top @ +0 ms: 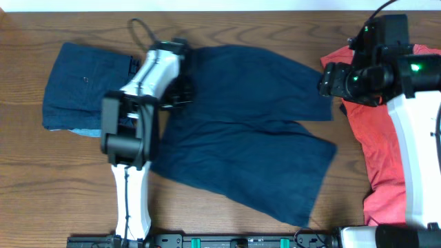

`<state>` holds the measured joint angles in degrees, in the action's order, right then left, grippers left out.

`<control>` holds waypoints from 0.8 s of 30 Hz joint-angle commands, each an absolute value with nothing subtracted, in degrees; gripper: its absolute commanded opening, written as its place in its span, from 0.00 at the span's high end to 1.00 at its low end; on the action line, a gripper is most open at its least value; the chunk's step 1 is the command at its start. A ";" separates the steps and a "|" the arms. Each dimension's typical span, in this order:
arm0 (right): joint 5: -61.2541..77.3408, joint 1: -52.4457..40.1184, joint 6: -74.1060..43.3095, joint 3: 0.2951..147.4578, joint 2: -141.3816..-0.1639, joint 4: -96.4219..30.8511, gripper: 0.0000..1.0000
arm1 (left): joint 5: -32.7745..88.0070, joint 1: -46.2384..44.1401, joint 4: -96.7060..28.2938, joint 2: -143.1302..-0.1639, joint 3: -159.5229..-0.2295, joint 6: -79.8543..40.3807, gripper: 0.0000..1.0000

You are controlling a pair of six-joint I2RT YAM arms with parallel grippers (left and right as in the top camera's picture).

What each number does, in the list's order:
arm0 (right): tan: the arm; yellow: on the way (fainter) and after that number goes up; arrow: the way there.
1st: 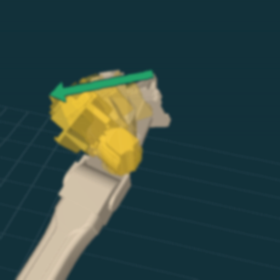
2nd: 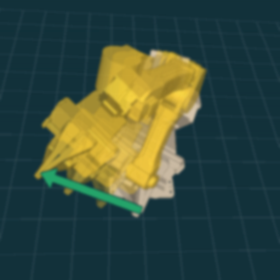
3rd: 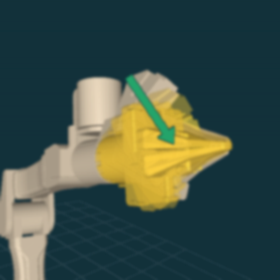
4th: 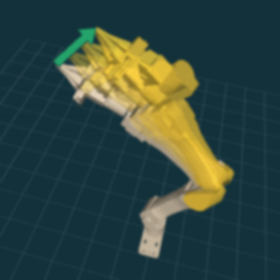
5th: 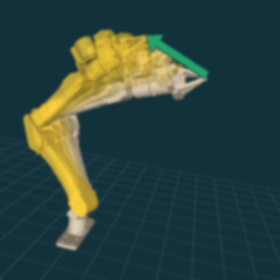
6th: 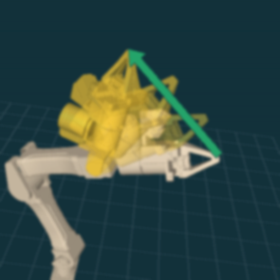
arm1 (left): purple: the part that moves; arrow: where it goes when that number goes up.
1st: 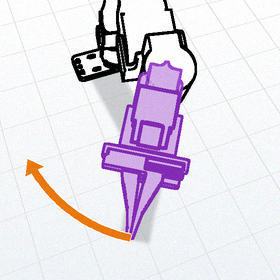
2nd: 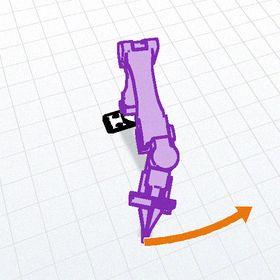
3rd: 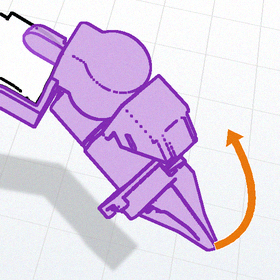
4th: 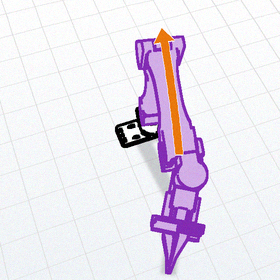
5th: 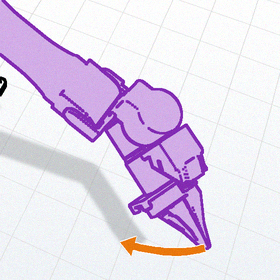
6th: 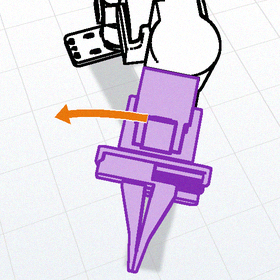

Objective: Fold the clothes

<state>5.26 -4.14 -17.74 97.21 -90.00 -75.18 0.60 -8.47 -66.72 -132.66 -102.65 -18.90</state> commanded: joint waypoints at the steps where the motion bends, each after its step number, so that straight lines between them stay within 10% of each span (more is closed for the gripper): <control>1: 4.51 -3.60 -16.01 97.43 -93.95 -74.96 0.20 | -4.97 -2.72 -67.40 -134.37 -100.33 -21.98 0.94; 14: 18.65 -7.99 -10.79 97.38 -114.78 -51.83 0.55 | 4.12 -2.26 -67.48 -126.15 -100.38 -14.37 0.90; 24: 10.66 -13.15 -15.44 97.38 -129.51 -45.58 0.37 | 8.49 -3.31 -69.67 -109.08 -100.51 -13.98 0.69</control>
<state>15.25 -12.51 -13.47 97.14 -128.03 -45.98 6.98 -3.62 -69.19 -114.24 -100.20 -14.59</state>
